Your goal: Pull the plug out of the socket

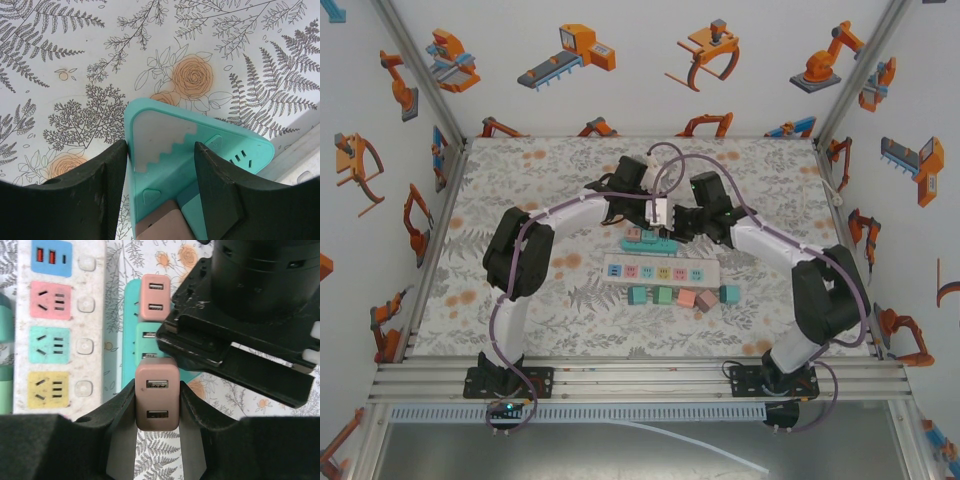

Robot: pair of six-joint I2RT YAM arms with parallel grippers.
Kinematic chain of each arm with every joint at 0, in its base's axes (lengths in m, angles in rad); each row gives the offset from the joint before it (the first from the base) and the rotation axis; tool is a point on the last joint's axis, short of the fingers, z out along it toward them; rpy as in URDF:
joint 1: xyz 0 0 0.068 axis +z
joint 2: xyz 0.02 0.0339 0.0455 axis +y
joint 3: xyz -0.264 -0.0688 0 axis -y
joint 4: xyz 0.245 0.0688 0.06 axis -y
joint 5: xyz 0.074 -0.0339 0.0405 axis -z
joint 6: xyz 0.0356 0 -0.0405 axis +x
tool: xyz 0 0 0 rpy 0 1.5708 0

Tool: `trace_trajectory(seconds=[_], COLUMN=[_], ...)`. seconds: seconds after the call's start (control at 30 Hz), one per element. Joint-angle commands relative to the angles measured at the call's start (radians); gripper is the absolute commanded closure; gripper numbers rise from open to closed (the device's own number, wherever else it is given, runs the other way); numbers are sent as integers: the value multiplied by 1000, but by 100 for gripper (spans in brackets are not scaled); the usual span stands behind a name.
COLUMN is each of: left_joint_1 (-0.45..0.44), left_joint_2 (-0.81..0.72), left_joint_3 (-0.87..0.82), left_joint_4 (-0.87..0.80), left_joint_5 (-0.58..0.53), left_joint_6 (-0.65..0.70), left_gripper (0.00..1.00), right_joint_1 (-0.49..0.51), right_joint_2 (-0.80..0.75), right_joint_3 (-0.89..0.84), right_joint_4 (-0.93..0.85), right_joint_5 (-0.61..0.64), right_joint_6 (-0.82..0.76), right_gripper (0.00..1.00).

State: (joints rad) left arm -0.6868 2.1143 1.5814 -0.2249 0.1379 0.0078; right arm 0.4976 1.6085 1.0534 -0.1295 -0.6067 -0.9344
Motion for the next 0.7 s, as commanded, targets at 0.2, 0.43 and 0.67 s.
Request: trace_trajectory(seconds=[0.2, 0.43, 0.67], left_joint_1=[10, 61, 108], left_joint_2=[20, -112, -285], left_joint_3=[-51, -75, -136], left_joint_4=[-171, -62, 9], left_joint_5=[-80, 65, 108], left_joint_6=[-11, -164, -209], left_gripper=[44, 38, 34], right_joint_1=[10, 13, 13], right_joint_2=[-247, -463, -524], right_joint_3=[-99, -113, 15], right_joint_4=[16, -88, -415], right_joint_5=[-28, 50, 193], right_joint_6=[304, 851, 1186], right_gripper=[84, 84, 87])
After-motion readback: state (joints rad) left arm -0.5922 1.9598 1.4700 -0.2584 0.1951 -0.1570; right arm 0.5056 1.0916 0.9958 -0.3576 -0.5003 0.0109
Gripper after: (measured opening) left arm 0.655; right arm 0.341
